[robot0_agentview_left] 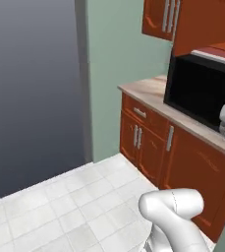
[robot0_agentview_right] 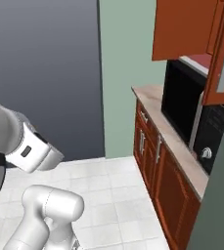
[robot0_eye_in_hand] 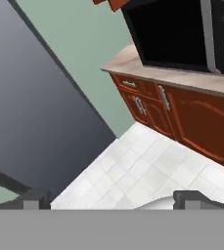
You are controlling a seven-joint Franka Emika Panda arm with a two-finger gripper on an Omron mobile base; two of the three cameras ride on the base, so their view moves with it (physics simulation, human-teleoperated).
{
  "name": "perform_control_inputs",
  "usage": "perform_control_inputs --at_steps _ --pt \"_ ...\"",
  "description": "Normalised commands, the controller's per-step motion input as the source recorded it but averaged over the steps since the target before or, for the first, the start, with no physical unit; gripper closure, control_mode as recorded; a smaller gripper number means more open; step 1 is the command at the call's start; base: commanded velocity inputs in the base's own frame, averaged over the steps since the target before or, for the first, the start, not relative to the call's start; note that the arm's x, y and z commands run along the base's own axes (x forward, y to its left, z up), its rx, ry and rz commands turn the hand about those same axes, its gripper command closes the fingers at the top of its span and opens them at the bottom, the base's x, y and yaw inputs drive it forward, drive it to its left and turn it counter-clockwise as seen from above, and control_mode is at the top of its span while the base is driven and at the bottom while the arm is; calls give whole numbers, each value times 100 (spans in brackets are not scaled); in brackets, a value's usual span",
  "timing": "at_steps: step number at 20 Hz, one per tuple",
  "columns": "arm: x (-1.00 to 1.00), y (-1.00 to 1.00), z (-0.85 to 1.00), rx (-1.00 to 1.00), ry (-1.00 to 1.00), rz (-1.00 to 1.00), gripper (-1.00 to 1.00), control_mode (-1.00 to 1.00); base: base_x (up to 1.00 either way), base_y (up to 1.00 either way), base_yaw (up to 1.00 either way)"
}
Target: Take the smaller bowl and place it next to the appetizer plate on the dining counter , and place the larger bowl next to the plate with cooked food.
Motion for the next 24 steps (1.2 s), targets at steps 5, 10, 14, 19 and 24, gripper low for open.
perform_control_inputs --at_steps 5,10,14,19,24 --pt "0 0 0 0 0 0 -100 100 100 94 -64" --pt "0 0 0 0 0 0 -100 100 82 69 -72" --pt "0 0 0 0 0 0 -100 100 41 22 -81" --pt "0 0 0 0 0 0 -100 100 49 40 -78" --pt "0 0 0 0 0 0 -100 100 100 75 -46"
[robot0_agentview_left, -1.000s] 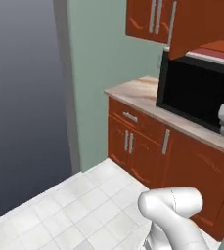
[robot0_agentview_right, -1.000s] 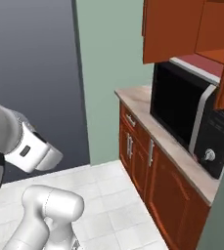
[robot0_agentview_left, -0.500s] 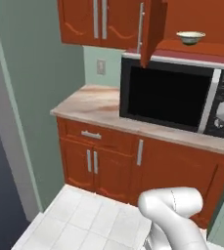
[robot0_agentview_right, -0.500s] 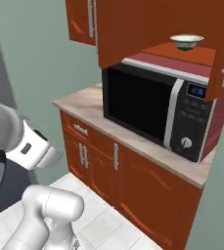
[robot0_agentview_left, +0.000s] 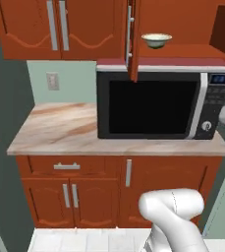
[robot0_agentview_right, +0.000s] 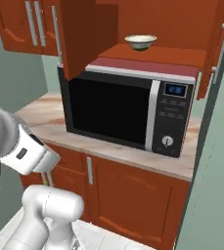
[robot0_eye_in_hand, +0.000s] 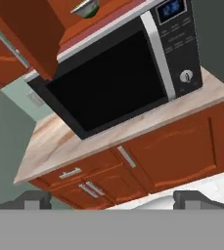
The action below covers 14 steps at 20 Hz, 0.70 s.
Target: Take the smaller bowl and place it next to the appetizer plate on the dining counter , and place the larger bowl next to the plate with cooked food.
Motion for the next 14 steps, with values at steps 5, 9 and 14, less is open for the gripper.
perform_control_inputs --at_steps 5,9,14 --pt "0 0 0 0 0 0 -100 100 100 -8 -14" --pt "0 0 0 0 0 0 -100 100 100 -58 -6" --pt "0 0 0 0 0 0 -100 100 100 -18 -17"
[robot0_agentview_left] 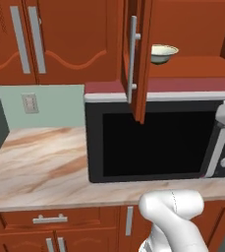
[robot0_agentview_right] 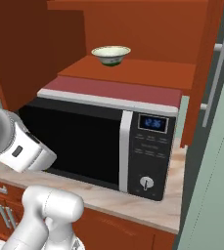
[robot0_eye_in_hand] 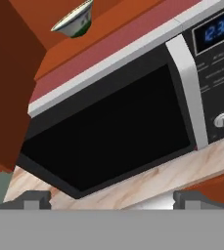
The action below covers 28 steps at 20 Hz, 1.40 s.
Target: Take the smaller bowl and place it next to the appetizer plate on the dining counter , and place the larger bowl next to the plate with cooked food.
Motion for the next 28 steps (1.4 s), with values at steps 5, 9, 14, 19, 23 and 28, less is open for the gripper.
perform_control_inputs --at_steps 5,9,14,19,23,28 --pt "0 0 0 0 0 0 -100 100 98 -6 -27" --pt "1 -22 38 10 -4 -13 -100 -100 37 -6 -11" --pt "1 -28 98 27 -3 -11 -100 -100 0 0 0" --pt "82 0 43 20 -5 0 -100 -100 0 0 0" --pt "100 0 -11 17 -25 0 -100 -100 0 0 0" --pt "100 7 -3 10 -6 -2 -100 -100 0 0 0"
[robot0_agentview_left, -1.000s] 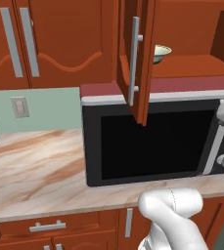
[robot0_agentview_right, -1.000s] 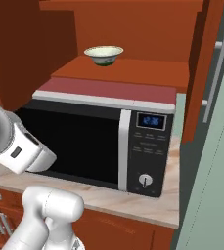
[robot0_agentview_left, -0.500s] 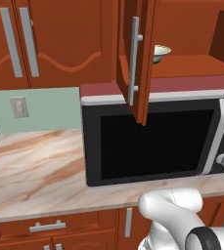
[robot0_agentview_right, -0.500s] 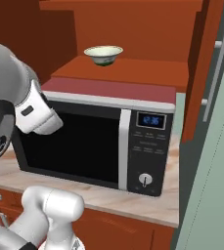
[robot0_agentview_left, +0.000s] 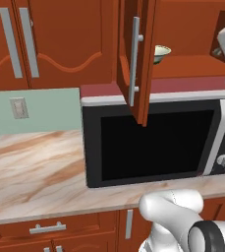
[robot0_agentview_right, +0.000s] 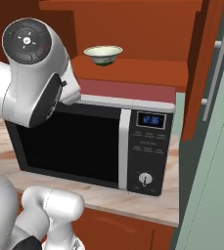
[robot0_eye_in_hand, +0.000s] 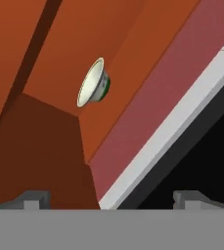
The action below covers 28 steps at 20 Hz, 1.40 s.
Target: Take the smaller bowl and place it next to the appetizer plate on the dining counter , and place the larger bowl next to the plate with cooked food.
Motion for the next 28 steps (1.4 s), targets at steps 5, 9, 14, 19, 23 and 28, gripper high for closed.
perform_control_inputs --at_steps 5,9,14,19,23,28 --pt "100 2 0 0 13 -8 -100 -100 0 0 0" --pt "99 -4 -4 0 13 -1 -100 -100 0 0 0" --pt "92 -13 -3 5 0 3 -100 -100 0 0 0" --pt "98 -3 -18 0 5 1 -100 -100 0 0 0" --pt "81 -9 -10 0 2 0 -100 -100 0 0 0" --pt "83 -4 -18 0 5 1 -100 -100 0 0 0"
